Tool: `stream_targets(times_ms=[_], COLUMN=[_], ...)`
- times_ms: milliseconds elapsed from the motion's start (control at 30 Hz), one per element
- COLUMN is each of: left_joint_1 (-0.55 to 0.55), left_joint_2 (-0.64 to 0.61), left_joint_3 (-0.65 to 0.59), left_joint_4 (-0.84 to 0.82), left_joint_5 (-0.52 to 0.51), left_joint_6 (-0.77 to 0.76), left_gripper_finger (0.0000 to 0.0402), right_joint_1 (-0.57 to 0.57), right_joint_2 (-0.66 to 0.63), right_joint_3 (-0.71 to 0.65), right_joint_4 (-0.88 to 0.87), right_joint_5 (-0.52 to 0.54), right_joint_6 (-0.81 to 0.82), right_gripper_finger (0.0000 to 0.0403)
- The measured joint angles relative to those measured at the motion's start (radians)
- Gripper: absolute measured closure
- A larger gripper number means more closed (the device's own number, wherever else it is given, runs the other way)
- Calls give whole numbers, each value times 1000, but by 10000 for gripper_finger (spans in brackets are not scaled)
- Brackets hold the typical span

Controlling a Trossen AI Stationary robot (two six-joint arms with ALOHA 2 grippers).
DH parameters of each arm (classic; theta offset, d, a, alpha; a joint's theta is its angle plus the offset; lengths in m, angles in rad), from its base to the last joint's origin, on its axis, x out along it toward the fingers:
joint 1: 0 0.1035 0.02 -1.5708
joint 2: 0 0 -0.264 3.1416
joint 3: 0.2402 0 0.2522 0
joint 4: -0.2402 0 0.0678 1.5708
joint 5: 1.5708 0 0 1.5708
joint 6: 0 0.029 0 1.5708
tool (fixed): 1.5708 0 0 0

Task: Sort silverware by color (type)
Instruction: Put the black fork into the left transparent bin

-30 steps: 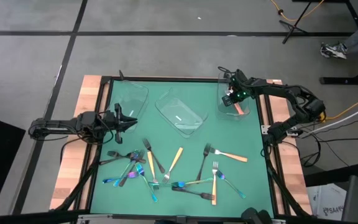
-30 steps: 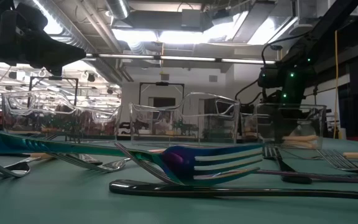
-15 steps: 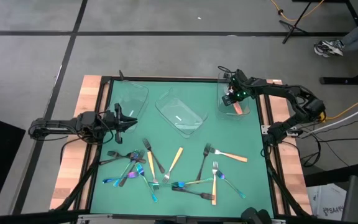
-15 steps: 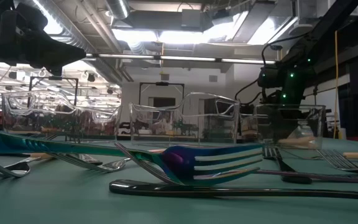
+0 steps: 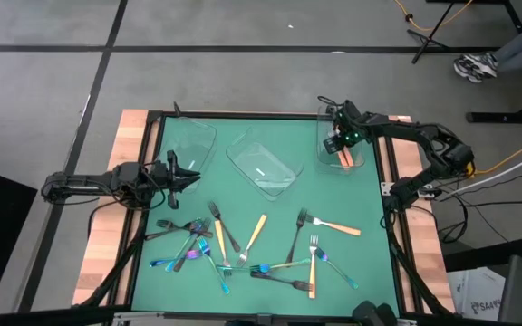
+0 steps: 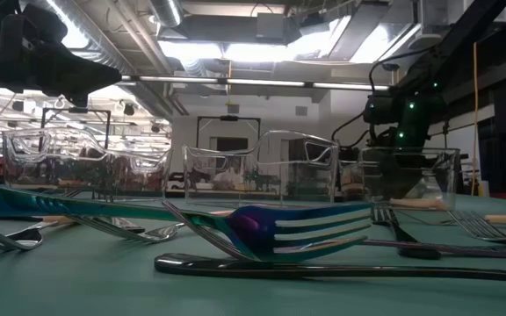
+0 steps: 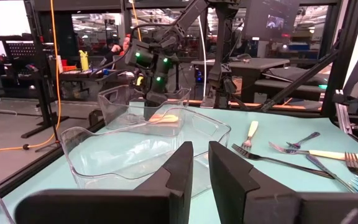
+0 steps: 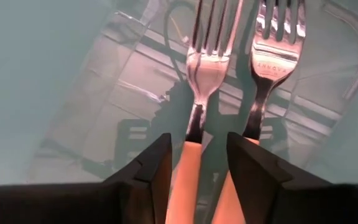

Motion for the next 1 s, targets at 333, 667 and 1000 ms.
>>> stream_targets(times_ms=[333,667,1000], left_joint_1=[0,-4,-113], left_joint_2=[0,1,215], left_joint_3=[0,6,121], left_joint_4=[79,282,324], left_joint_5=[-1,-2,-47], left_joint_6=[-133,-173,-245], left_gripper_finger=[356,356,356], right_joint_1=[0,62,382], right_joint_2=[-160,-406,-522], right_joint_3=[58,59,59], right_joint_4=[-39,-43,-39], right_joint_5=[2,-121,-72], right_joint_6=[-7,-9,-9], right_gripper_finger=[260,260,260])
